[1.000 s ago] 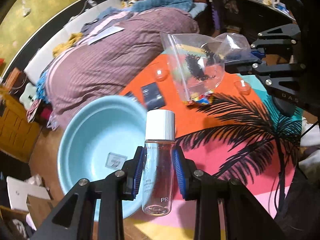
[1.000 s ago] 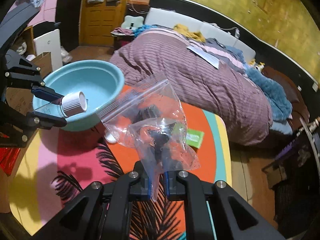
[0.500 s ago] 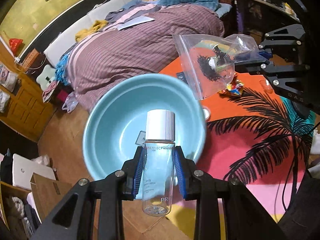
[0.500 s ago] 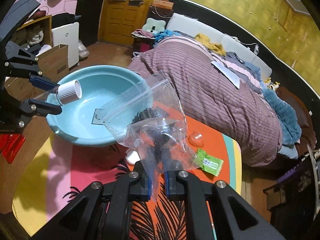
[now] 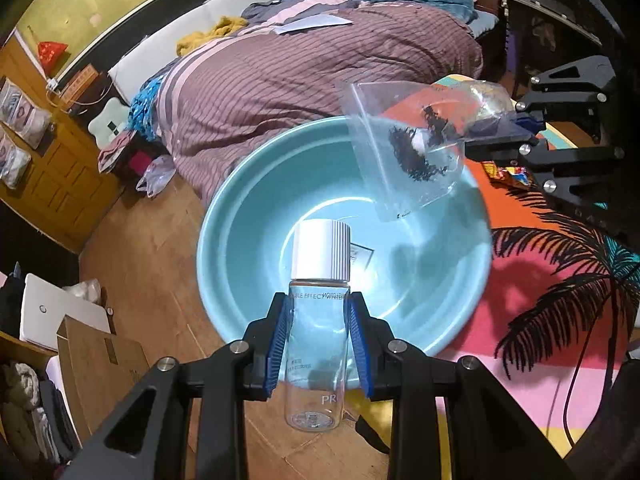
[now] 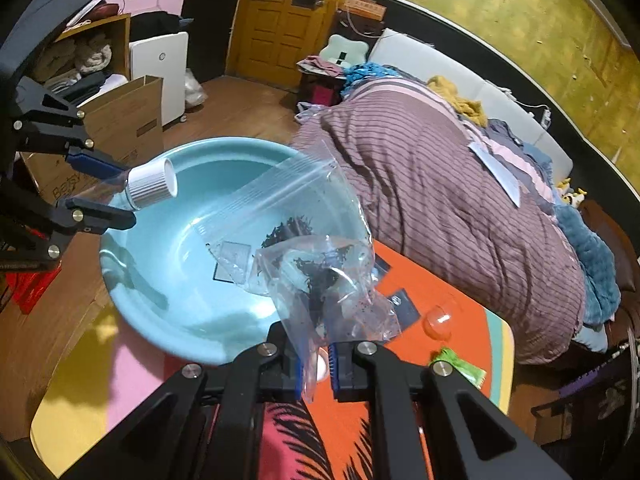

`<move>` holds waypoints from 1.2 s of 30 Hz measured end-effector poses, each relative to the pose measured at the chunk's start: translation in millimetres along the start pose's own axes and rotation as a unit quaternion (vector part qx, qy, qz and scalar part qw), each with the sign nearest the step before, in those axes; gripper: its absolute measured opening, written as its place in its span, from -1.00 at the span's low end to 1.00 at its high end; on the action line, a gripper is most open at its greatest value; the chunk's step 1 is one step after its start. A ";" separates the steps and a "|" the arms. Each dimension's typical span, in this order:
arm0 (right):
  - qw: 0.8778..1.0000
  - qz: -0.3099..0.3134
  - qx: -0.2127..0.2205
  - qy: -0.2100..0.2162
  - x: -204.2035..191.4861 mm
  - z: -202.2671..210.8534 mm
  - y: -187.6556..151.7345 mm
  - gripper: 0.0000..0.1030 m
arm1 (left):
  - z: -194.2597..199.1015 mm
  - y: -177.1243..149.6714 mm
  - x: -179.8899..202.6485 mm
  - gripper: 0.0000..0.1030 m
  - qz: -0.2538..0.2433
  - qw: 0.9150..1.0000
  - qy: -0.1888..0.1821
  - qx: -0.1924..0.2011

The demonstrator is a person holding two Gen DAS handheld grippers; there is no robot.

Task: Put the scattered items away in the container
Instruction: 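Carry the zip bag with the right tool while the left tool carries the bottle over the blue basin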

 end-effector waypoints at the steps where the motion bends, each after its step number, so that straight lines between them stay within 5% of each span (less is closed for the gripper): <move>1: 1.000 0.002 -0.001 0.002 -3.7 -4.5 3.1 -0.84 | -1.2 -0.5 -2.0 -0.36 0.001 1.000 0.001 0.000; 36: 0.989 0.024 -0.124 0.072 -50.3 -139.6 20.6 -0.84 | -93.9 18.3 -39.5 -0.37 0.012 0.997 -0.029 -0.070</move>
Point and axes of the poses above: each gripper's, at about its wrist camera, not at the fingertips, and z roughly against the way its jaws point, x to its right, y to its top, the point moved 3 cm from there along -z, roughly the way its jaws point, and after that the axes turned 13 degrees about -y, right-handed, at the moved point
